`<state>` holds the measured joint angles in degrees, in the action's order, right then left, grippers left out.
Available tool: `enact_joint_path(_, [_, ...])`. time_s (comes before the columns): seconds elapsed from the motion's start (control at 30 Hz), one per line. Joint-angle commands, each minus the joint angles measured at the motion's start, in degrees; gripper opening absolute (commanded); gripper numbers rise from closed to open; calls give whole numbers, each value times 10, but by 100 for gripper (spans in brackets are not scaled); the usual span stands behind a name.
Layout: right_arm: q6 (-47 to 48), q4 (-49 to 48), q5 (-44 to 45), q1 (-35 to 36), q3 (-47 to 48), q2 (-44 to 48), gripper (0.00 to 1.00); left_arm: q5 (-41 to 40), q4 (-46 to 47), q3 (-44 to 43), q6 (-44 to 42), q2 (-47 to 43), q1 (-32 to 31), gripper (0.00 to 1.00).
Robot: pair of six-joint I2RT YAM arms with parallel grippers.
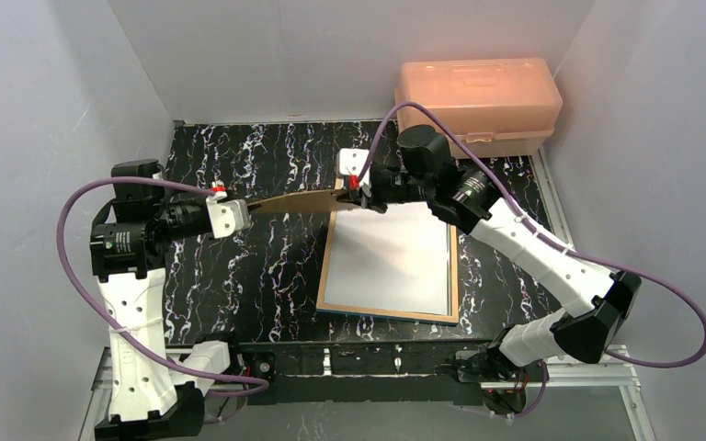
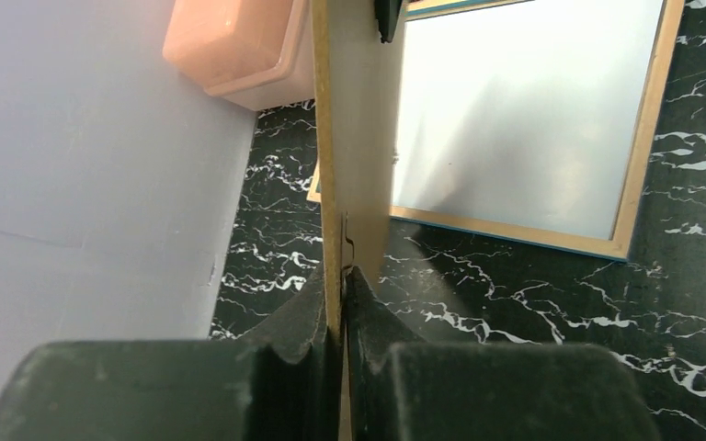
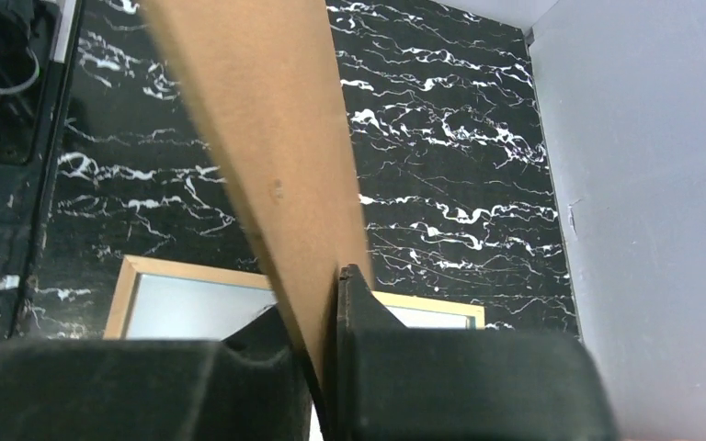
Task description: Put the photo into the frame
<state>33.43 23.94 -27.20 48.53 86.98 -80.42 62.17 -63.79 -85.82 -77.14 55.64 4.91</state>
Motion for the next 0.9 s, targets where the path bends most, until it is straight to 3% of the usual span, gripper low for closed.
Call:
enact_joint_path(0.0, [-20,-17,32,16,24,17,1,49,79,-8,28,-14,-2,0])
enact_joint_path(0.13, [-72,-81,36,24,5,47,1,16,340,51,222,-38,-2,3])
enact_joint_path(0.2, [-98,-122,42,24,-12,65,1,-14,464,75,326,-44,-2,48])
enact_joint_path(0.23, [-117,-150,51,24,-24,74,1,-28,496,76,364,-41,-2,64])
enact_joint_path(0.3, [-150,-194,64,24,-41,88,1,-59,553,68,432,-31,-2,84])
enact_joint_path(0.37, [-183,-224,73,24,-46,93,1,-99,590,53,485,-18,-2,95])
enact_joint_path(0.5, [-232,-235,86,24,-44,96,1,-190,668,34,576,-4,-2,98])
enact_joint_path(0.63, [-300,-291,101,10,-93,119,1,-319,677,-4,631,18,-2,98])
enact_joint_path(0.73, [-385,-417,108,-13,-177,148,1,-421,689,-11,656,22,0,98])
enact_joint_path(0.87, [-521,-564,102,-59,-258,159,1,-481,717,22,664,4,2,98])
